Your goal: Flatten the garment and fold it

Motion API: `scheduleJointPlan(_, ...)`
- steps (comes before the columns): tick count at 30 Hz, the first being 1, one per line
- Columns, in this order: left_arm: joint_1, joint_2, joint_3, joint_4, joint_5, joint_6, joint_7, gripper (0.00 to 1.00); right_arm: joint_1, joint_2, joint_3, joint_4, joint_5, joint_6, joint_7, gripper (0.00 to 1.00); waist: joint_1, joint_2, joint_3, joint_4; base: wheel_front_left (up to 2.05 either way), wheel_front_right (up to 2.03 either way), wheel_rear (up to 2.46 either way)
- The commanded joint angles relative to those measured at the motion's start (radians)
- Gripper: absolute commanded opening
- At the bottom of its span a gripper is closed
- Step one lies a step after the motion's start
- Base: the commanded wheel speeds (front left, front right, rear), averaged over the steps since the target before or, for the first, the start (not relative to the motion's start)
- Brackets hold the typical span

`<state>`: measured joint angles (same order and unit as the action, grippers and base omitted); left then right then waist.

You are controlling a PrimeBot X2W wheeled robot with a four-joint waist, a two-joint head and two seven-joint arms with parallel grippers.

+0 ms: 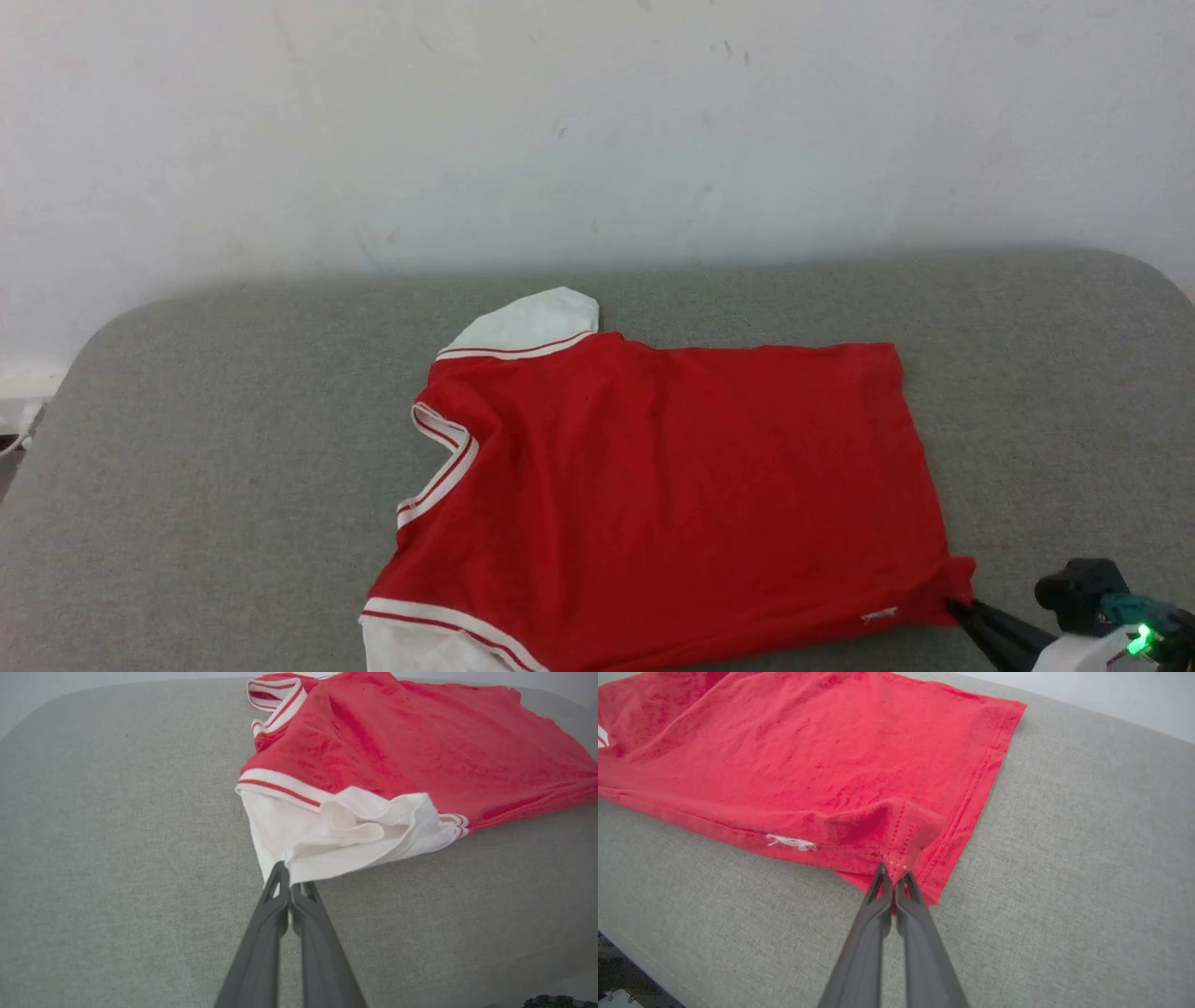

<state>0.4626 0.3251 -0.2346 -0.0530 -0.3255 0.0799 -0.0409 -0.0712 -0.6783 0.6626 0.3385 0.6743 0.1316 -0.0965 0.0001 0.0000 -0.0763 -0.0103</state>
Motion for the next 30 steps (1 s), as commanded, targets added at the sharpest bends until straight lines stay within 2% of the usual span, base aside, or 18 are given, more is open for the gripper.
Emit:
scheduleJointPlan(1,-0.034,0.011,-0.001,-0.008,0.011,-0.005,0.004,0.0,0.009,0.008,-0.015,-0.01,-0.011,-0.001,0.004,0.0,-0.0001,0.0,-0.001,0.0,0.0,0.0,0.0)
scheduleJointPlan(8,-0.245,0.067,-0.024,0.021,0.075,-0.057,0.019,0.0,-0.017,0.052,-0.129,-0.085,-0.073,-0.001,0.072,0.0,-0.0001,0.0,0.023,-0.019,0.0,0.0,0.0)
scheduleJointPlan(15,-0.509,0.074,-0.056,0.16,0.124,-0.108,0.013,0.0,-0.1,0.092,-0.17,-0.102,-0.117,-0.001,0.135,0.0,-0.0001,0.0,0.099,-0.044,0.0,0.0,0.0)
scheduleJointPlan(23,-0.786,0.059,-0.094,0.408,0.163,-0.151,-0.006,0.0,-0.252,0.125,-0.133,-0.009,-0.125,-0.001,0.194,0.0,-0.0001,0.0,0.214,-0.059,0.0,0.0,0.0)
scheduleJointPlan(30,-0.928,0.027,-0.148,0.678,0.176,-0.18,-0.013,0.0,-0.367,0.146,-0.065,0.129,-0.124,-0.001,0.219,0.0,-0.0001,0.0,0.291,-0.063,0.0,0.0,0.0)
